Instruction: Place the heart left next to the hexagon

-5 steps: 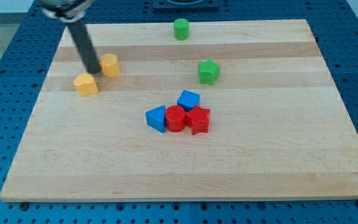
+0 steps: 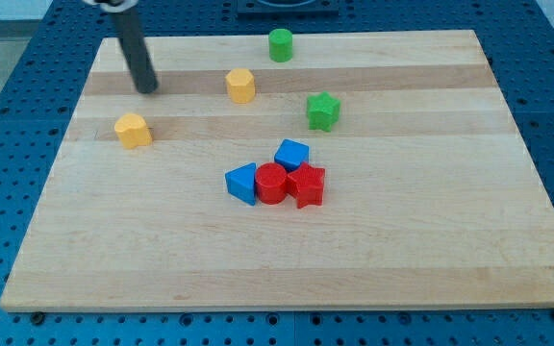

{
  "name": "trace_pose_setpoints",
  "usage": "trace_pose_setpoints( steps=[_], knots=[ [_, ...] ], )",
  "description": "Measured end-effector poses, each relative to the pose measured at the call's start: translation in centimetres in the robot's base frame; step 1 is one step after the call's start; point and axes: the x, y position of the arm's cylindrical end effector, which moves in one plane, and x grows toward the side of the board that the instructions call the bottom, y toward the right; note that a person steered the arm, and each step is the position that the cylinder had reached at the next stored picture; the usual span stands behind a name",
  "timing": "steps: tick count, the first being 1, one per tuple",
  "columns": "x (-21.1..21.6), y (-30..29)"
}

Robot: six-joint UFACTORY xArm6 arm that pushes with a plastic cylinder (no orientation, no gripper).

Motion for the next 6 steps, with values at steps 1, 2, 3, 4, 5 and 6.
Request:
trace_pose_setpoints(
  steps=[1,2,3,4,5,6],
  knots=[
    [0.6,-5.5],
    [3.0,-7.6],
    [13.3,-4.3],
    [14.4,-3.9],
    [13.8,-3.7],
    [11.7,-0.6]
  ],
)
